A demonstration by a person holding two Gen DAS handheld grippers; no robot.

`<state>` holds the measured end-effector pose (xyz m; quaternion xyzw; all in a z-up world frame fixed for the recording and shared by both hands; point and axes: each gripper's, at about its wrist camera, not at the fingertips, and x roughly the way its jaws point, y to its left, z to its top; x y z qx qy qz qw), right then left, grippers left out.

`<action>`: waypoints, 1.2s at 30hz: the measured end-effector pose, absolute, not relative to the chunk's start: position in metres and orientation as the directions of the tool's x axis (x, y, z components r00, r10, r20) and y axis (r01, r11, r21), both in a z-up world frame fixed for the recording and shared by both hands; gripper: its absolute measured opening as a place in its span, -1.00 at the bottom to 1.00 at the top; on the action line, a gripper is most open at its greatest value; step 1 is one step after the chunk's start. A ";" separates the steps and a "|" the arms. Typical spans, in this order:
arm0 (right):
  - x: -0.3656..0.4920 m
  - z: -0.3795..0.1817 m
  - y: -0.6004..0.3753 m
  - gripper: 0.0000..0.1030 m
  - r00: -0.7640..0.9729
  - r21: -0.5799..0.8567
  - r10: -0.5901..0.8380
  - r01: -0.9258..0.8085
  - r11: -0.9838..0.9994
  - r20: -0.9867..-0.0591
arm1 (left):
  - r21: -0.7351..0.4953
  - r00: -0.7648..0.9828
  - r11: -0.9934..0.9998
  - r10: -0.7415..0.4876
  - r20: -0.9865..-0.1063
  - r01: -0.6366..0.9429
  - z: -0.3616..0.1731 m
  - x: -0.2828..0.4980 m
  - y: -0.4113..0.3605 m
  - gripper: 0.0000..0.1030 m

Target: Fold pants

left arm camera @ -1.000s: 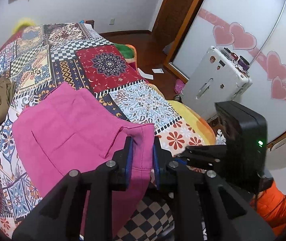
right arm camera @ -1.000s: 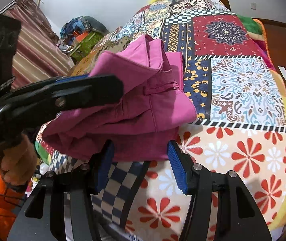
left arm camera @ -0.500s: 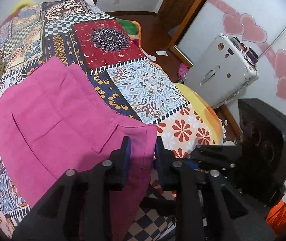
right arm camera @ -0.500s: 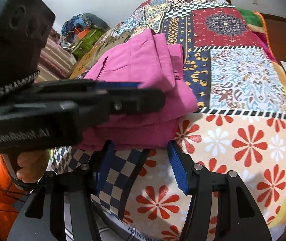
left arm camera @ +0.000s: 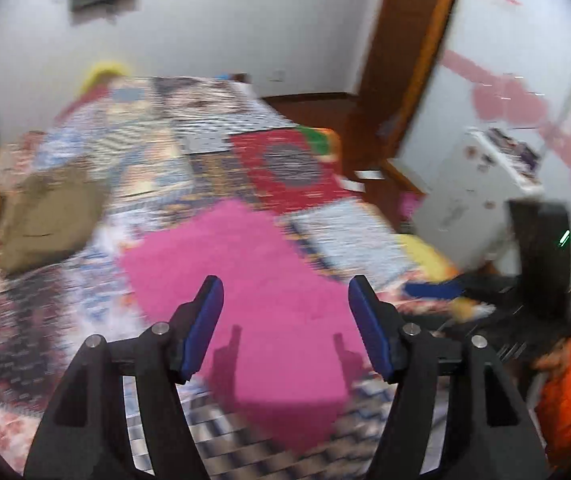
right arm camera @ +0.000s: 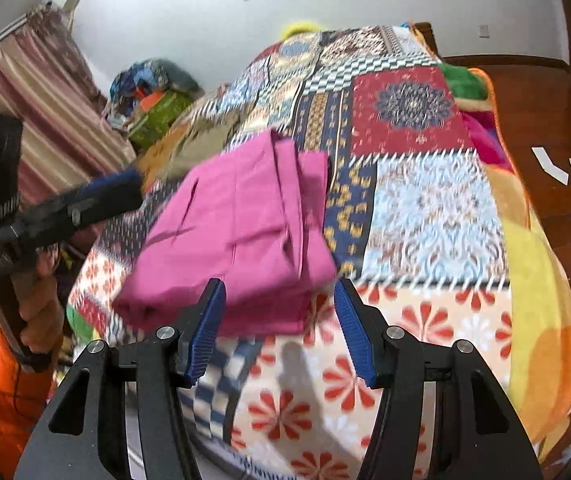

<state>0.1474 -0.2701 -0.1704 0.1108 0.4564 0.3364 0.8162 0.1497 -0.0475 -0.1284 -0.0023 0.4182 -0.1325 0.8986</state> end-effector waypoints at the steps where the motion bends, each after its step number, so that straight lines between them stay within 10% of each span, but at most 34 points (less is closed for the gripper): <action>1: 0.150 -0.171 -0.267 0.02 0.362 0.483 0.646 -0.448 0.753 -0.672 | -0.100 0.619 0.974 -0.208 -0.758 0.205 -0.132 0.148 -0.036 0.26; 8: 0.155 -0.193 -0.241 0.02 0.324 0.459 0.623 -0.457 0.762 -0.712 | -0.127 0.563 0.987 -0.158 -0.812 0.094 -0.168 0.139 0.007 0.26; 15: 0.144 -0.192 -0.239 -0.56 0.365 0.428 0.608 -0.465 0.775 -0.706 | -0.115 0.560 0.986 -0.162 -0.812 0.118 -0.184 0.135 -0.006 0.26; 36: 0.125 -0.171 -0.256 -0.17 0.377 0.431 0.596 -0.438 0.789 -0.708 | -0.011 0.610 0.995 -0.070 -0.789 0.101 -0.168 0.161 0.019 0.57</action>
